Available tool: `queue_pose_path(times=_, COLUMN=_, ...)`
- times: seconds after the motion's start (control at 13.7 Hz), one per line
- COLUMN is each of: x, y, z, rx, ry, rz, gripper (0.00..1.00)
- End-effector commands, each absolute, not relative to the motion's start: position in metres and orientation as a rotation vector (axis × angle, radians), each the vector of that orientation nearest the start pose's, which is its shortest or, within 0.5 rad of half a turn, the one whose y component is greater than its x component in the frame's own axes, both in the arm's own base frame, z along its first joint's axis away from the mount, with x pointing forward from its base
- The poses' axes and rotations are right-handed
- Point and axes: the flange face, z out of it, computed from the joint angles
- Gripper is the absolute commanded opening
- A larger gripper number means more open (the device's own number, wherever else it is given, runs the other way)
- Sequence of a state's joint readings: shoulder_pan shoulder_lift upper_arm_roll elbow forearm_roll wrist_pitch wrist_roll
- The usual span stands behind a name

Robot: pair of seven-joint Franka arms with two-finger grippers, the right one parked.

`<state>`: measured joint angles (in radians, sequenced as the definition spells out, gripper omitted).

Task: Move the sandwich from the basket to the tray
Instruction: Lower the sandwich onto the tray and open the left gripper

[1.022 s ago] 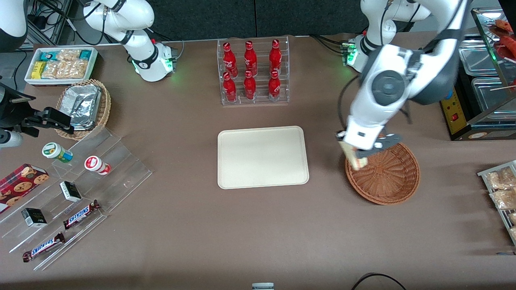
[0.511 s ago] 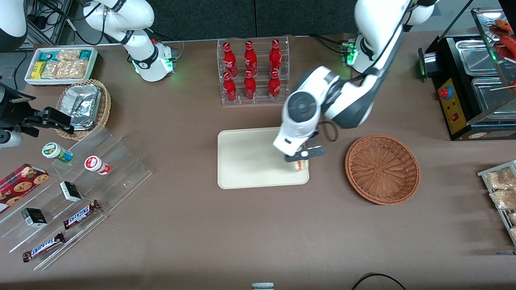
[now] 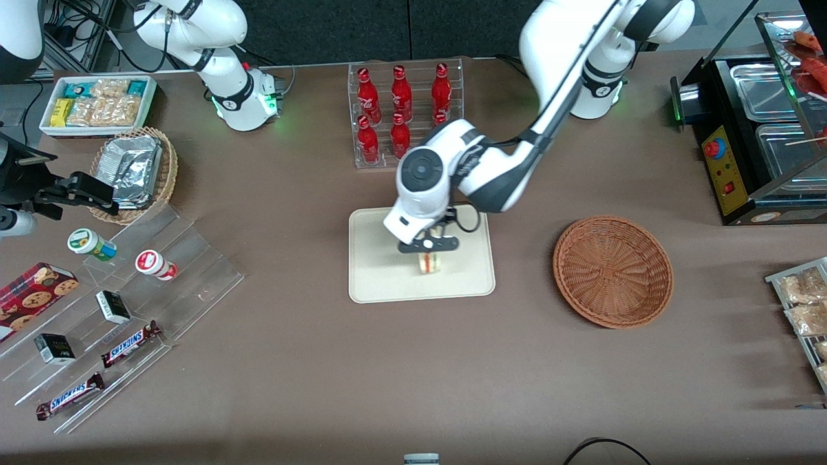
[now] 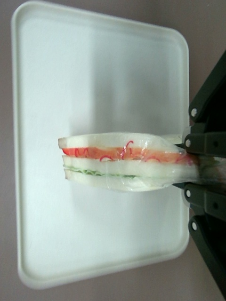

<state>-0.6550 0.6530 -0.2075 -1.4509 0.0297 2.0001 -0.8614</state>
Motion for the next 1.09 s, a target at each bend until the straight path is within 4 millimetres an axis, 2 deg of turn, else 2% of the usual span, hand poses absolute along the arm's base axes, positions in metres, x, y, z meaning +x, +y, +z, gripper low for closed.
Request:
queue_pose_path(times=0.0, x=0.477, y=-0.533, z=0.288, rx=-3.134, ry=-0.011, rz=0.182, gripper=0.21)
queue_pose_path(times=0.07, x=0.472, y=-0.537, z=0.282, rx=-3.12, ry=0.014, rz=0.177, gripper=0.21)
queue_pose_path(times=0.66, x=0.471, y=-0.529, z=0.252, rx=-3.073, ry=0.014, rz=0.21, gripper=0.21)
queue_pose_path(times=0.73, x=0.472, y=-0.528, z=0.249, rx=-3.061, ry=0.027, rz=0.191, gripper=0.23)
queue_pose_path(times=0.8, x=0.472, y=-0.528, z=0.248, rx=-3.053, ry=0.032, rz=0.179, gripper=0.44)
queue_pose_path(times=0.88, x=0.473, y=-0.527, z=0.247, rx=-3.052, ry=0.034, rz=0.179, gripper=0.89)
queue_pose_path(times=0.95, x=0.473, y=-0.527, z=0.248, rx=-3.051, ry=0.031, rz=0.179, gripper=1.0)
queue_pose_path(times=1.02, x=0.477, y=-0.524, z=0.252, rx=-3.054, ry=0.024, rz=0.176, gripper=1.0)
